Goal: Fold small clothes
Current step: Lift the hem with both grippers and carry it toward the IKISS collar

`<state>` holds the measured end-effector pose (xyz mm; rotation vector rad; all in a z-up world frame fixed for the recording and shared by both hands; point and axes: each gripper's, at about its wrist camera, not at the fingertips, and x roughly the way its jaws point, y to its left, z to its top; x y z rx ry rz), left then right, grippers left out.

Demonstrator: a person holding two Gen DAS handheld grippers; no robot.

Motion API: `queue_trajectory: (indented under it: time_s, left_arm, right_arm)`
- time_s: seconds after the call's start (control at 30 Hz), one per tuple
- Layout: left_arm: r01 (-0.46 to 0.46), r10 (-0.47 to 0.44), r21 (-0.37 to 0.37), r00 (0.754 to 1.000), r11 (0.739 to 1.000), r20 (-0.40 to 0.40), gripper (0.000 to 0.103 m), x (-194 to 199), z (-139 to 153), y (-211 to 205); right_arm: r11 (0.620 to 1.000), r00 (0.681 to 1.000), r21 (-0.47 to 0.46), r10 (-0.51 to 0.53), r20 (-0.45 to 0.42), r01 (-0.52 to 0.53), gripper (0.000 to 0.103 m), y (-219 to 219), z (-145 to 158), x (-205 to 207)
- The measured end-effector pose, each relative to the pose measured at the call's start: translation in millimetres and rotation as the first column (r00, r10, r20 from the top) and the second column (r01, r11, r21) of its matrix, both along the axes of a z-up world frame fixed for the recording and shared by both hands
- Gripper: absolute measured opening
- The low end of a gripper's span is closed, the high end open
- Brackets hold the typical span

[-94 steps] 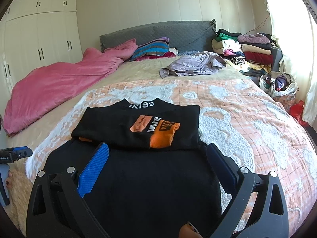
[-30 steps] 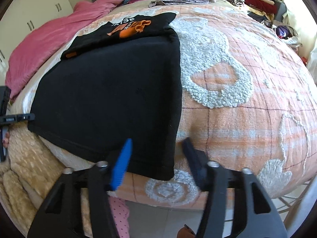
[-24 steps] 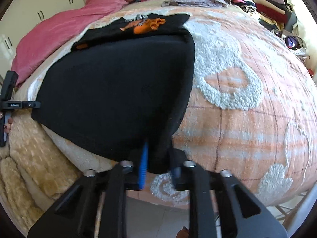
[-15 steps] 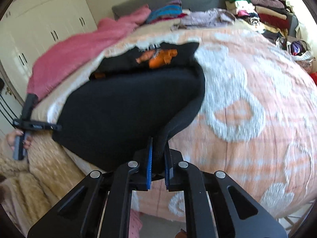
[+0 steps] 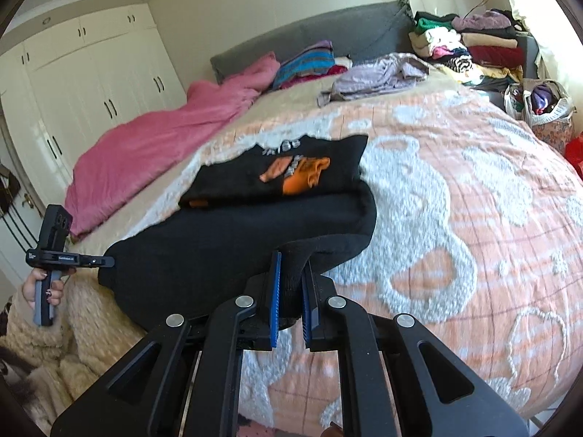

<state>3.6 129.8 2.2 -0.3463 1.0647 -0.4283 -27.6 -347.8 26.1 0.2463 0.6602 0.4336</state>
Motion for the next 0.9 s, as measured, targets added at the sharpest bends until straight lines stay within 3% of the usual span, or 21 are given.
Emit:
queue_trajectory:
  time_s: [0.47,0.9]
  left_arm:
    - [-0.074,0.083,-0.084,0.991,0.994,0.108,0.004,28.5,49.4,14.0]
    - [-0.176,0.195,-0.122,0.965,0.977,0.173,0.004,68.1,77.9,25.2]
  right_arm:
    - [0.997,0.988,0.041,-0.069,0.135,0.064,0.008,-16.4,43.1,24.8]
    - [0.989,0.975,0.083,-0.138,0.176,0.125,0.008,-20.9,67.1,68.3]
